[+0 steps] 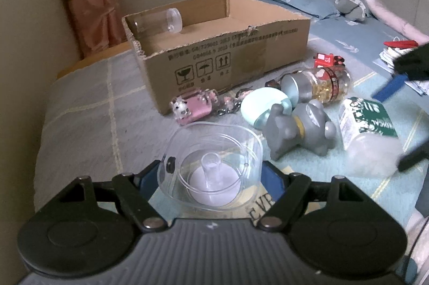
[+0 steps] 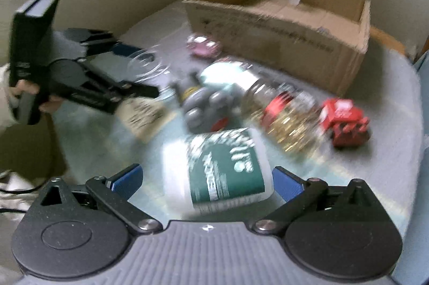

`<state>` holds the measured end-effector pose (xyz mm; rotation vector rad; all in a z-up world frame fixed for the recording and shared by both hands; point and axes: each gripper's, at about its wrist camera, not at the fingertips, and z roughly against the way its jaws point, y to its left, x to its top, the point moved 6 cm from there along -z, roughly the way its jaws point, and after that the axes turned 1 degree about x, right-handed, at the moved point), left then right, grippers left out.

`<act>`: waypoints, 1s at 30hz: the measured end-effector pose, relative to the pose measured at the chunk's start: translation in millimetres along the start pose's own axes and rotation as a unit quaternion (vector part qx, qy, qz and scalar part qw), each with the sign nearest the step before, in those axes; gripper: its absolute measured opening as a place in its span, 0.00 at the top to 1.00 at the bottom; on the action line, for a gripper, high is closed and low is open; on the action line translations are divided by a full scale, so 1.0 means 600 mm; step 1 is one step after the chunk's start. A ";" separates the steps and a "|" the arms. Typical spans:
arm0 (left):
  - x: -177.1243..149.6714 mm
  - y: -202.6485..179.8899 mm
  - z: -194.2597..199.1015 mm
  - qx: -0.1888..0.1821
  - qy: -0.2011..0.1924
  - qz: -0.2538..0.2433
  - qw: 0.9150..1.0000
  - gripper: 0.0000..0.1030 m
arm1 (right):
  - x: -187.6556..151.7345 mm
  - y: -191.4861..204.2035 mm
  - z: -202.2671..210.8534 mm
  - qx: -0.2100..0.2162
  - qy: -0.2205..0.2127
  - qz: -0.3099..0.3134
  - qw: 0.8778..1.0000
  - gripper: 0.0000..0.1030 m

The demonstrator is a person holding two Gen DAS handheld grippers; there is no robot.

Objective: Organize rigid objects
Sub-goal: 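Grasp the white MEDICAL cotton swab bottle with the right gripper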

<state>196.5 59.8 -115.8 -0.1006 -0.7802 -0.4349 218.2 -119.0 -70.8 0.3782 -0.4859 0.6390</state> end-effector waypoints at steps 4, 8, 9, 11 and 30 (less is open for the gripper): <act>-0.009 0.000 0.010 -0.001 0.001 0.008 1.000 0.24 | -0.016 0.030 0.000 -0.012 0.009 -0.003 1.000 0.00; -0.014 -0.004 0.012 0.005 -0.003 0.005 1.000 0.24 | -0.013 0.036 -0.024 -0.087 0.014 -0.007 0.996 0.00; -0.014 -0.004 0.013 0.006 -0.004 0.006 1.000 0.24 | -0.014 0.037 -0.033 -0.099 0.018 -0.011 0.995 0.00; -0.014 -0.004 0.012 0.006 -0.003 0.008 1.000 0.24 | -0.017 0.037 -0.052 -0.115 0.029 -0.019 0.993 0.00; -0.016 -0.009 -0.011 -0.001 0.014 0.025 1.000 0.24 | -0.012 0.040 -0.069 -0.159 -0.002 -0.059 0.985 0.00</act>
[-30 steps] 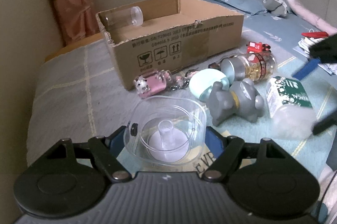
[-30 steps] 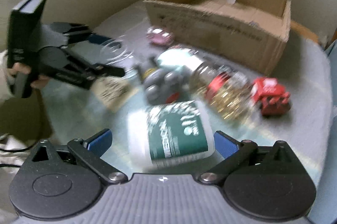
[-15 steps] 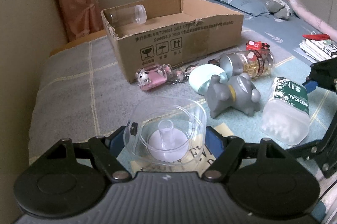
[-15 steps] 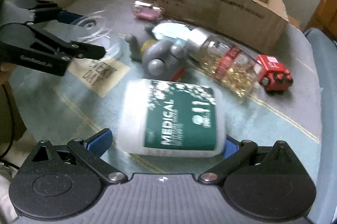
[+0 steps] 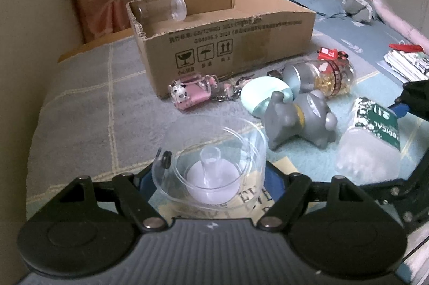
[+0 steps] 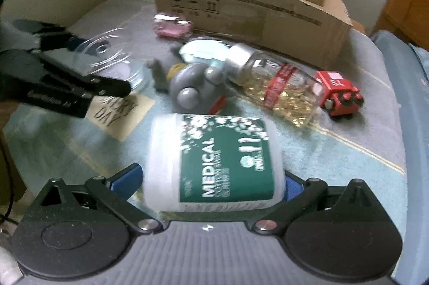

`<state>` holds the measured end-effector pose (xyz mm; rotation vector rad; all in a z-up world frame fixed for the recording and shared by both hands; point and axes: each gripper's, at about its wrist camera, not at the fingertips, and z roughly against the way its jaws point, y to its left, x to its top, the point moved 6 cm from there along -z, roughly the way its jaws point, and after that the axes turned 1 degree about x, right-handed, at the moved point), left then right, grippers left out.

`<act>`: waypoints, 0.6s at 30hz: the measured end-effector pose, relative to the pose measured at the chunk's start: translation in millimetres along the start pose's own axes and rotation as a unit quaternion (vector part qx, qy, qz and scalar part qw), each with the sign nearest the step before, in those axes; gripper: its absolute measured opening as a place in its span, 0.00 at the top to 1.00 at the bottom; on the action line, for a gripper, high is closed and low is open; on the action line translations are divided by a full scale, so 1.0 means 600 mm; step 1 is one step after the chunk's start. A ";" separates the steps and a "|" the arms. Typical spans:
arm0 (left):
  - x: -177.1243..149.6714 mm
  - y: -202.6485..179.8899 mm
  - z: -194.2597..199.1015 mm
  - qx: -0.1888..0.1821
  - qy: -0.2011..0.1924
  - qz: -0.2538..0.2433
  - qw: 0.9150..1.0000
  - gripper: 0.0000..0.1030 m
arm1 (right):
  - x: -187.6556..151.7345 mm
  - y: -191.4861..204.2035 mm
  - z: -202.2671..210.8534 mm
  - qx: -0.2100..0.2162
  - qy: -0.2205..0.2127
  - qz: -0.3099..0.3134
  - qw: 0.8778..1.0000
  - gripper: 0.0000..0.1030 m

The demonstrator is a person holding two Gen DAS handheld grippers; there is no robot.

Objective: Organize rigid objects
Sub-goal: 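Grasp the white MEDICAL cotton swab bottle with the right gripper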

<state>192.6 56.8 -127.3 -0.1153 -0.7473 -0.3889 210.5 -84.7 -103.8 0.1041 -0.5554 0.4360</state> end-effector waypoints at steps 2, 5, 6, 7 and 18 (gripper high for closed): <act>-0.001 -0.006 0.002 -0.004 0.002 -0.006 1.000 0.24 | 0.008 -0.003 0.002 -0.012 0.001 -0.002 1.000 0.00; 0.000 -0.007 0.007 -0.002 0.001 -0.017 1.000 0.23 | 0.018 0.000 0.010 -0.011 -0.002 0.005 1.000 0.00; 0.001 -0.005 0.008 0.000 0.001 -0.017 1.000 0.23 | 0.020 0.001 0.012 -0.011 0.000 0.008 1.000 0.00; 0.003 -0.003 0.009 0.000 -0.001 -0.017 1.000 0.23 | 0.023 0.002 0.013 -0.012 -0.001 0.008 1.000 0.00; 0.017 -0.001 0.020 -0.003 -0.004 -0.023 1.000 0.26 | 0.022 0.003 0.009 -0.022 0.018 0.002 1.000 0.14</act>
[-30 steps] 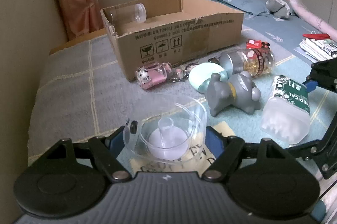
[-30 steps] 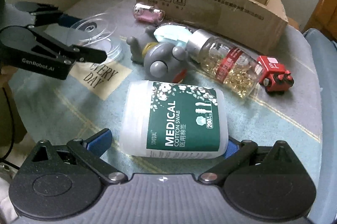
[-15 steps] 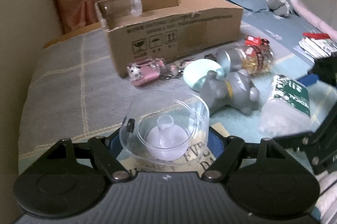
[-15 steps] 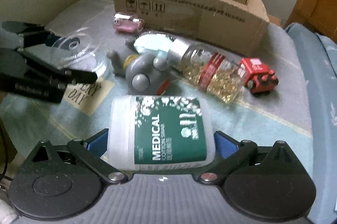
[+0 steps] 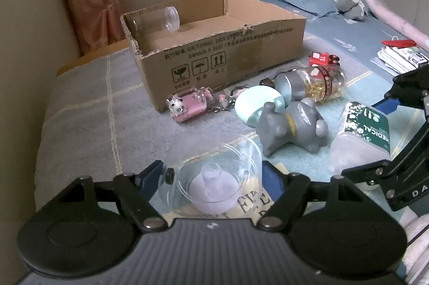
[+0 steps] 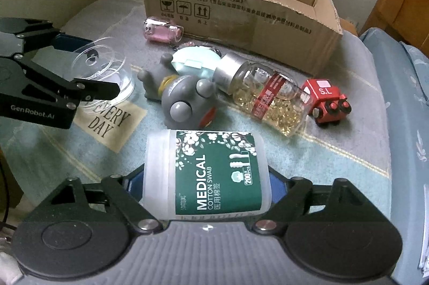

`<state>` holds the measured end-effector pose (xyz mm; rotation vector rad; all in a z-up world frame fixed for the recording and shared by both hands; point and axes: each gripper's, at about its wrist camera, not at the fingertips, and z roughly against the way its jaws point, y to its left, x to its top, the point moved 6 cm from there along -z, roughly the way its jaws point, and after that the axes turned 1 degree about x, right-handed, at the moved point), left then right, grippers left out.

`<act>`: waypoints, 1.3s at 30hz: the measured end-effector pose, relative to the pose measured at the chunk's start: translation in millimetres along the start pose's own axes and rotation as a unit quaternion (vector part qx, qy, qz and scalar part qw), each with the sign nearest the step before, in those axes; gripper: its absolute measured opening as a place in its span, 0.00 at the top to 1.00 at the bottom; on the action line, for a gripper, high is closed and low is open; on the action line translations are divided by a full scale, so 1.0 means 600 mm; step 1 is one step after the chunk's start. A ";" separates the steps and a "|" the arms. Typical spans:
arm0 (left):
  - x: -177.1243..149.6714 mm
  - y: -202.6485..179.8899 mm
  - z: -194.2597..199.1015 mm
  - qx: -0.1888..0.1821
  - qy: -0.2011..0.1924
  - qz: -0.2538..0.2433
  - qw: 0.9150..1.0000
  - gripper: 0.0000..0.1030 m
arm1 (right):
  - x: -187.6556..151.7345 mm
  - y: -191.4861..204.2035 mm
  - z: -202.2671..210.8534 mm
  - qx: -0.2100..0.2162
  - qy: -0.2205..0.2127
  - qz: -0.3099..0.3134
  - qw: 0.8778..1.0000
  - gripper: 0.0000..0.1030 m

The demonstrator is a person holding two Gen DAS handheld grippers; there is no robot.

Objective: Organize rigid objects
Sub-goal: 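Grasp the white MEDICAL cotton swab bottle with the right gripper, then place the clear container in the box while the right gripper places the swab bottle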

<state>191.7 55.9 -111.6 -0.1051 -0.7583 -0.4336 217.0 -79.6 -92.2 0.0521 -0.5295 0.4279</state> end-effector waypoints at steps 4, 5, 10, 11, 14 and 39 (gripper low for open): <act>0.001 0.001 0.003 0.002 0.009 0.000 1.000 0.26 | 0.002 0.002 0.008 0.002 -0.003 0.007 1.000 0.16; 0.002 0.002 0.005 0.003 0.011 0.000 1.000 0.26 | 0.003 0.002 0.012 0.003 -0.005 0.011 1.000 0.16; 0.014 0.004 0.026 0.004 0.008 0.007 1.000 0.26 | 0.010 -0.003 0.028 0.001 -0.010 0.023 1.000 0.16; 0.019 0.003 0.031 0.004 0.006 0.006 1.000 0.26 | 0.011 -0.004 0.032 0.003 -0.011 0.023 1.000 0.16; 0.039 0.000 0.047 0.006 -0.003 -0.001 1.000 0.26 | 0.019 -0.012 0.047 0.012 -0.019 0.022 1.000 0.16; 0.284 0.024 -0.038 0.060 -0.079 0.005 0.995 0.22 | 0.195 -0.120 0.104 0.006 -0.128 0.023 0.991 0.16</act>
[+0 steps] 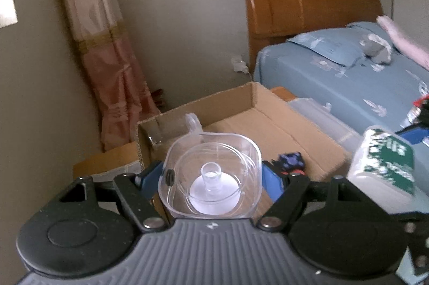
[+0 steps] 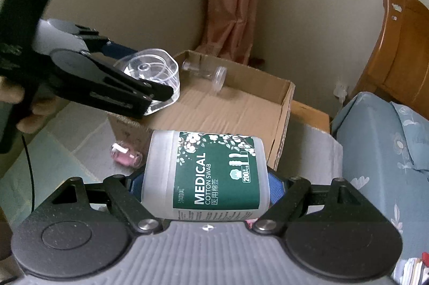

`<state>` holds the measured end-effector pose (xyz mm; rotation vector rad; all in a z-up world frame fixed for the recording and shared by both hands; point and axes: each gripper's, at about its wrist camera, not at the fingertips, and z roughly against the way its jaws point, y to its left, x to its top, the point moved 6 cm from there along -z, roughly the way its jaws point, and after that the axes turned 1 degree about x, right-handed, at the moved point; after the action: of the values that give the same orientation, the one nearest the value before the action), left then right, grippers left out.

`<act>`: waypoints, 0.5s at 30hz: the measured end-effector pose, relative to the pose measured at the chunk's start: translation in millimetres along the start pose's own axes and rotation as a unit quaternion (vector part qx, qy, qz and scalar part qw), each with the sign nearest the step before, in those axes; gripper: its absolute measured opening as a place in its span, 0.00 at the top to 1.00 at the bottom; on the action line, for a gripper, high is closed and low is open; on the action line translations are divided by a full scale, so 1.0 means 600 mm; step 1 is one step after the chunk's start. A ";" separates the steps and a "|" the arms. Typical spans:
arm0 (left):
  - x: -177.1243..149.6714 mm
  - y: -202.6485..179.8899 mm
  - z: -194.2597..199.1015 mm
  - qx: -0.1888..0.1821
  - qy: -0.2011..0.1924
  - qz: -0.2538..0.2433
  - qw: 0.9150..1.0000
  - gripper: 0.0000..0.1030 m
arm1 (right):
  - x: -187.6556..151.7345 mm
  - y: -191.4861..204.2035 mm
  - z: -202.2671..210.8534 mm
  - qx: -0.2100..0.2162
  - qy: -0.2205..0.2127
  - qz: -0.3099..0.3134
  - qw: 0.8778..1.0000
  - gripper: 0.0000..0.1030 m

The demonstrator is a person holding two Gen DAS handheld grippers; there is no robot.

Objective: Organize rigid objects
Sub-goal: 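Place the clear container in the box while the right gripper places the swab bottle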

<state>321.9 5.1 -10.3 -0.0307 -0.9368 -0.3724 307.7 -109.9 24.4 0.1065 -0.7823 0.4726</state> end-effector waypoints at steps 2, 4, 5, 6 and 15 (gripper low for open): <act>-0.007 0.008 -0.013 0.003 0.001 0.012 1.000 0.03 | 0.007 -0.005 -0.008 0.000 0.000 0.000 1.000 0.16; -0.022 0.015 -0.019 0.013 0.009 0.020 1.000 0.03 | 0.013 -0.010 -0.015 -0.002 0.000 -0.002 1.000 0.16; -0.029 0.020 -0.020 0.012 0.013 0.023 1.000 0.03 | 0.015 -0.012 -0.019 -0.002 0.001 -0.003 1.000 0.16; -0.037 0.023 -0.017 0.010 0.018 0.029 0.999 0.03 | 0.018 -0.015 -0.022 -0.002 0.002 -0.002 1.000 0.16; -0.090 0.066 0.031 0.045 0.027 0.093 0.994 0.01 | 0.050 -0.046 -0.065 -0.006 0.015 -0.022 1.000 0.16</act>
<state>291.4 61.9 -36.7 -0.0255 -0.8882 -0.1574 364.0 -112.9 20.1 0.1046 -0.7530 0.4270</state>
